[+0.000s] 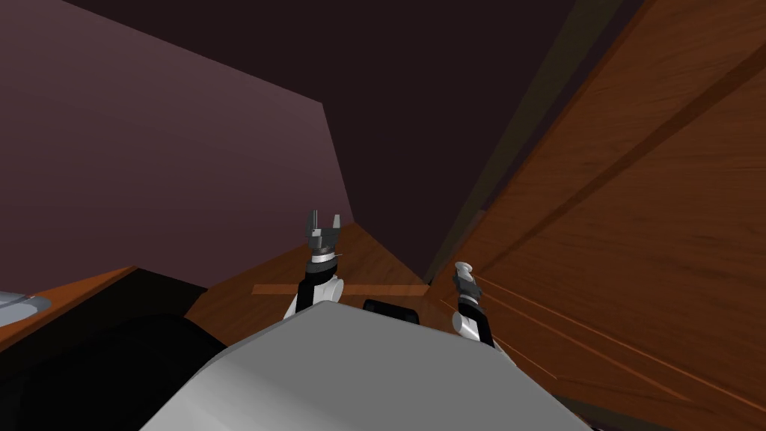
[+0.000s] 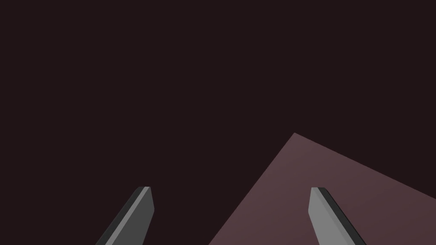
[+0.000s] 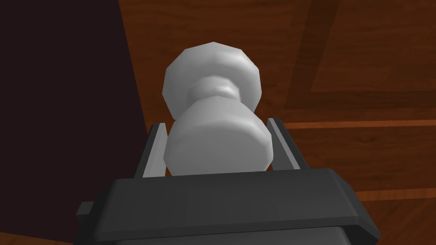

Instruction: Pull the door open

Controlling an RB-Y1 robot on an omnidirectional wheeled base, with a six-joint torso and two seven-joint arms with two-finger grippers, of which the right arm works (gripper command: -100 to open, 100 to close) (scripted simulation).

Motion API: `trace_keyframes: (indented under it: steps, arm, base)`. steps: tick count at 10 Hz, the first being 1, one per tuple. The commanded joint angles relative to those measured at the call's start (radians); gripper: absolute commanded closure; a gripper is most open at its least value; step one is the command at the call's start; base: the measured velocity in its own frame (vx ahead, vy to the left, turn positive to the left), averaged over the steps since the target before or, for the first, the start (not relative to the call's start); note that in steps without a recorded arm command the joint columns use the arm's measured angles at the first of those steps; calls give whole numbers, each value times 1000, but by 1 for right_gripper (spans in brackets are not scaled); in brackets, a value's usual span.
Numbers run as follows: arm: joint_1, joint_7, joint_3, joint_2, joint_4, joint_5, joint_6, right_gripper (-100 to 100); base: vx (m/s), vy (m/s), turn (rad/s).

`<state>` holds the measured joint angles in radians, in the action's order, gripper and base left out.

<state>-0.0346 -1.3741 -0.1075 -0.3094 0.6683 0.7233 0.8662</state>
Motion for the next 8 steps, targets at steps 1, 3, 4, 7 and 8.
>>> trace_keyframes:
  steps: [1,3,4,7,8]
  arm:
    - [1,0,-2,3,0,-1,-1,100]
    - [1,0,-2,3,0,-1,-1,100]
    - [1,0,-2,3,0,-1,-1,100]
    - [17,-48,-47,-22,15,-17,0,100]
    - [21,-62,-60,-29,20,-22,1,100]
  base:
    - [-33,5,14]
    - [-14,5,0]
    - [0,0,0]
    - [-196,-22,112]
    - [-232,4,91]
